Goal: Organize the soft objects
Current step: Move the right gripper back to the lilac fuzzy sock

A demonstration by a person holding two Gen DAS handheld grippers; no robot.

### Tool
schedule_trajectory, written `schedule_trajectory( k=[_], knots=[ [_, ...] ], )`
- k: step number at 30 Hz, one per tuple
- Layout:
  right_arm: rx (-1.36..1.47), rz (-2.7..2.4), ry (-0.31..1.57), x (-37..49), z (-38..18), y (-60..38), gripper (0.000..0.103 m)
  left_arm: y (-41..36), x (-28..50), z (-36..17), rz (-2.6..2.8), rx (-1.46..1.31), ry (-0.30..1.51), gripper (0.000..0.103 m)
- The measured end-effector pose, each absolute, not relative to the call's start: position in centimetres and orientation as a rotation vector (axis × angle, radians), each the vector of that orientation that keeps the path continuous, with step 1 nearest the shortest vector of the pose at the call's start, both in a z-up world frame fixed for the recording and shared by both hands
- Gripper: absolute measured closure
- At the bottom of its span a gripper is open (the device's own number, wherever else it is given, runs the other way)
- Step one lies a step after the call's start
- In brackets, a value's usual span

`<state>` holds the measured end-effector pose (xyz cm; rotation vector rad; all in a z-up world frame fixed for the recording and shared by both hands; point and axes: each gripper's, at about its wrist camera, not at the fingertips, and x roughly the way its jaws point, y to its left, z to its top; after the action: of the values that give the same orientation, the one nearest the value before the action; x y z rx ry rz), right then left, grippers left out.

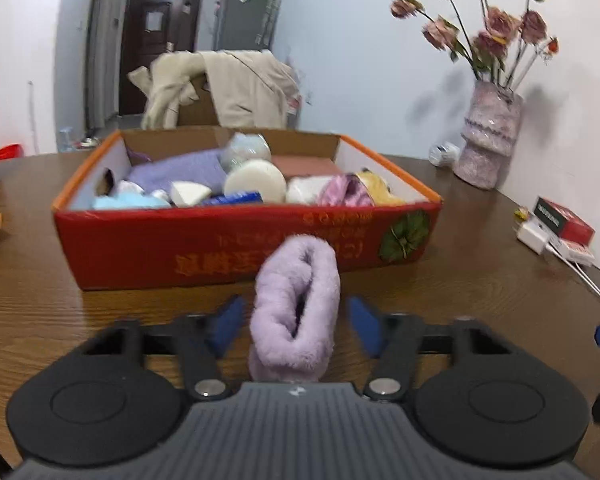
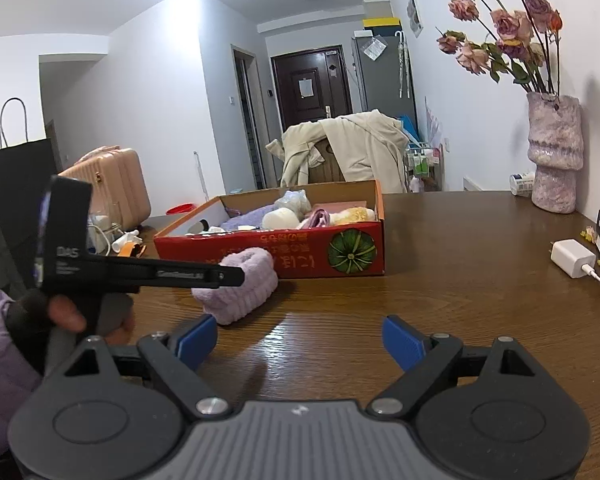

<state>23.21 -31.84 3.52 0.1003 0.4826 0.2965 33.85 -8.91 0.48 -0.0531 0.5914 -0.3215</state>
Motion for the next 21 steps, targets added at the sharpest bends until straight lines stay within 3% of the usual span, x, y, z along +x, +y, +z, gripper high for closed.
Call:
schedule_trajectory(
  k=[3,7,8,10,11,14,21],
  knots=[
    [0.113,0.288,0.5,23.8,3.1,-31.9,0.015,-9.0,32.5,0.0,-0.359,0.011,0.576,0.076],
    [0.147,0.28,0.516,24.5,2.8,-31.7,0.015,-9.8,28.8,-0.3,-0.438,0.197,0.512,0.074],
    [0.154,0.282,0.518,24.6,2.8,-31.6,0.015,-10.0,27.8,-0.5,-0.46,0.227,0.497,0.07],
    [0.157,0.286,0.515,25.0,2.9,-31.3,0.015,-9.9,26.2,-0.7,-0.51,0.248,0.496,0.043],
    [0.155,0.289,0.514,25.2,3.0,-31.1,0.015,-9.6,25.4,-0.8,-0.526,0.234,0.494,0.041],
    [0.146,0.31,0.506,26.5,3.4,-30.3,0.015,-8.1,24.1,-0.4,-0.526,0.129,0.51,0.041],
    [0.181,0.422,0.558,34.5,4.6,-27.3,0.033,-5.3,23.3,1.0,-0.411,-0.064,0.513,0.041]
  ],
)
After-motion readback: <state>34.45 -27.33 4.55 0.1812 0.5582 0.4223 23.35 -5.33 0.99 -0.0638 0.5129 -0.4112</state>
